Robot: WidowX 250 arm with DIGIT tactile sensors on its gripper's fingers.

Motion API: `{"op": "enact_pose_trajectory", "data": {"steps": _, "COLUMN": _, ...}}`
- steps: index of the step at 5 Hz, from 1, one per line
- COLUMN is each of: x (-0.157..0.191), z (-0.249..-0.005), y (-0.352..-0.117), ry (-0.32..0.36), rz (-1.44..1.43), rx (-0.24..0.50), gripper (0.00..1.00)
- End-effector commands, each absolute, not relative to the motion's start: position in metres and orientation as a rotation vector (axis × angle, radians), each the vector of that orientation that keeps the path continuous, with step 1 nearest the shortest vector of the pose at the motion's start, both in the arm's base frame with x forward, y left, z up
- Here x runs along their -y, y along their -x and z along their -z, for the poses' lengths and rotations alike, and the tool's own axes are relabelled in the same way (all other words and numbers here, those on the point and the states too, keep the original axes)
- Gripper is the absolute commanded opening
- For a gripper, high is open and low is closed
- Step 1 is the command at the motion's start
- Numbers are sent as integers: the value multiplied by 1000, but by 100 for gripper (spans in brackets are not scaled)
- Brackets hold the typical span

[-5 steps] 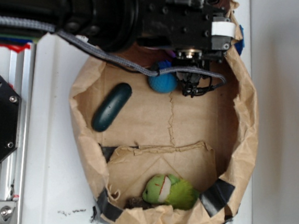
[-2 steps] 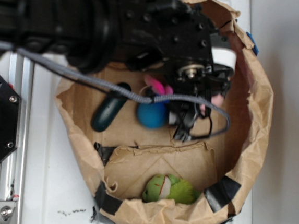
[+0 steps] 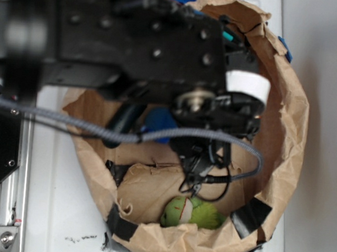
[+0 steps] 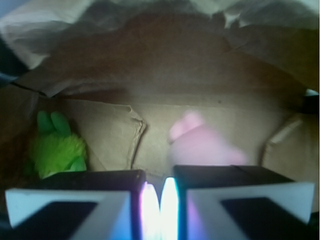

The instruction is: Grab the pink bunny.

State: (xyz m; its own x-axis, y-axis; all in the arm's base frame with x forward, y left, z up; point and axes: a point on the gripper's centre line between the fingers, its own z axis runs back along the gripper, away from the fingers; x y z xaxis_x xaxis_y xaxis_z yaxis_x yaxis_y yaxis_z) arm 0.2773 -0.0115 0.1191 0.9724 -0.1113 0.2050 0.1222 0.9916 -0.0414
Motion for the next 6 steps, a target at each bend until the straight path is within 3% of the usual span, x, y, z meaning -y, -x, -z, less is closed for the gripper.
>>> {"op": "enact_pose_trajectory", "data": {"steps": 1, "x": 3, "z": -164, "y": -271, "ry": 81, "rz": 79, "rx": 226, "gripper": 0}}
{"op": "enact_pose_trajectory", "data": {"steps": 2, "x": -1, "z": -154, "y": -277, "ry": 34, "rz": 68, "rx": 226, "gripper": 100}}
{"op": "enact_pose_trajectory", "data": {"steps": 3, "x": -11, "z": -132, "y": -289, "ry": -19, "rz": 183, "rx": 245, "gripper": 100}}
{"op": "enact_pose_trajectory", "data": {"steps": 4, "x": -19, "z": -109, "y": -294, "ry": -45, "rz": 263, "rx": 196, "gripper": 100}}
{"op": "enact_pose_trajectory", "data": {"steps": 6, "x": -36, "z": -88, "y": -290, "ry": -56, "rz": 319, "rx": 161, "gripper": 100}}
